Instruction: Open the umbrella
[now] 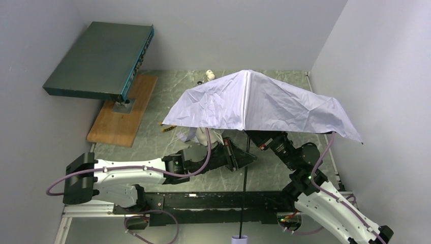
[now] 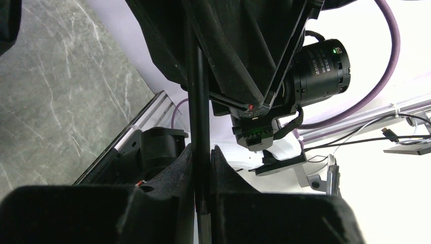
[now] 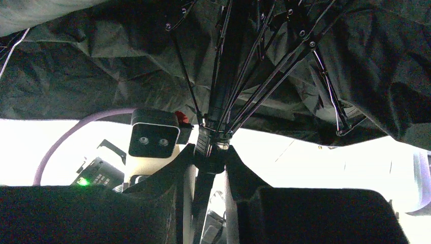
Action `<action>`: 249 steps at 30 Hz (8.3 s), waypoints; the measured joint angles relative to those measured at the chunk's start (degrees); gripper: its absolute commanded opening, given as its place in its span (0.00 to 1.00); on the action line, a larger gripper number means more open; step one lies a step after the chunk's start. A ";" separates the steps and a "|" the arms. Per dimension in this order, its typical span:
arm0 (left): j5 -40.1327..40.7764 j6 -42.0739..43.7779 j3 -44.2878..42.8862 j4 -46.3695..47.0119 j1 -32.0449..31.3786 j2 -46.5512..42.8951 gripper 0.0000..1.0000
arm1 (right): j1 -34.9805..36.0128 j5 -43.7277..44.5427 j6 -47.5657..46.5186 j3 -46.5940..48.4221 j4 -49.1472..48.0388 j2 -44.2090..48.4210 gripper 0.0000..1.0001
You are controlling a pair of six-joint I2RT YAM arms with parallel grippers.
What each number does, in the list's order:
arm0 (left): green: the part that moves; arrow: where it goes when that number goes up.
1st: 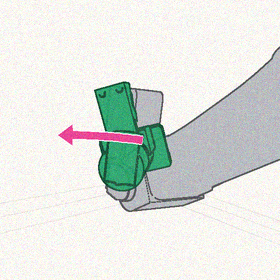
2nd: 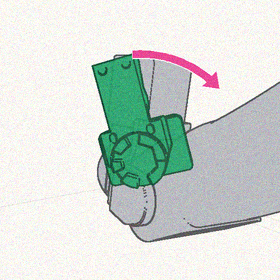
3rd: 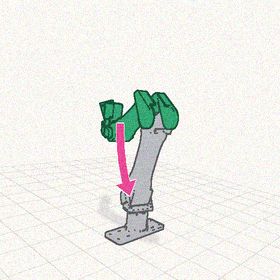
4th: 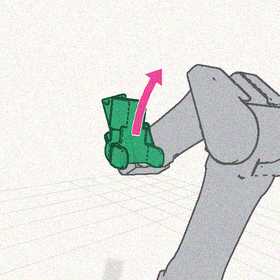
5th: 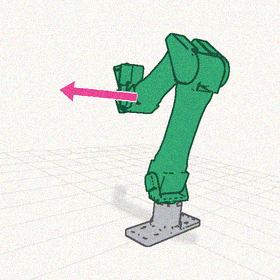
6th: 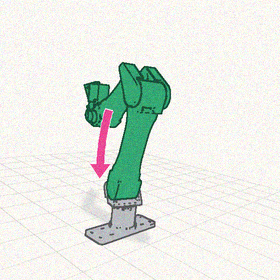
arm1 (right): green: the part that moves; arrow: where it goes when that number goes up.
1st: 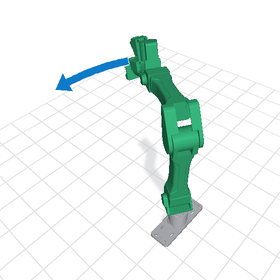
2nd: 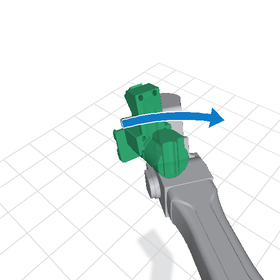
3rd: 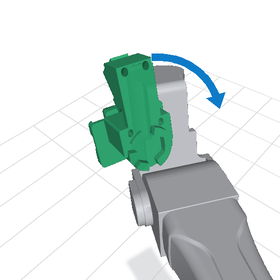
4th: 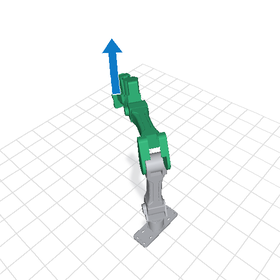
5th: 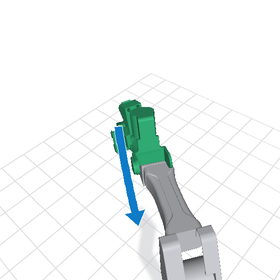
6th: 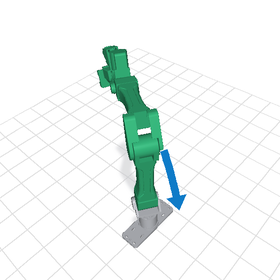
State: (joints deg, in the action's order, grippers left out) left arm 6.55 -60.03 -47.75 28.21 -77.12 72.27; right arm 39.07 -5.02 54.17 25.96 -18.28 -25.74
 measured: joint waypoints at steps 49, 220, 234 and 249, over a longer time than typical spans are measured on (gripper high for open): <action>37.31 -0.90 -9.94 14.75 -15.15 11.34 0.00 | -5.99 25.79 -20.72 43.63 18.80 -32.22 0.00; 25.22 33.42 -17.84 -27.30 -9.07 -4.87 0.57 | -16.26 -35.85 -5.75 34.32 28.98 -22.67 0.00; 22.03 32.57 -23.76 -27.10 -3.58 1.97 0.31 | -16.22 -38.10 -3.67 35.43 28.96 -21.03 0.00; 14.75 29.42 -25.73 -24.52 -2.38 2.10 0.00 | -16.55 -36.41 -2.78 35.80 24.28 -18.01 0.00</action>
State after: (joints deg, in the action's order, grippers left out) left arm 21.30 -30.61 -73.47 3.68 -79.50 74.37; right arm 22.52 -41.43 51.40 61.76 6.00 -43.75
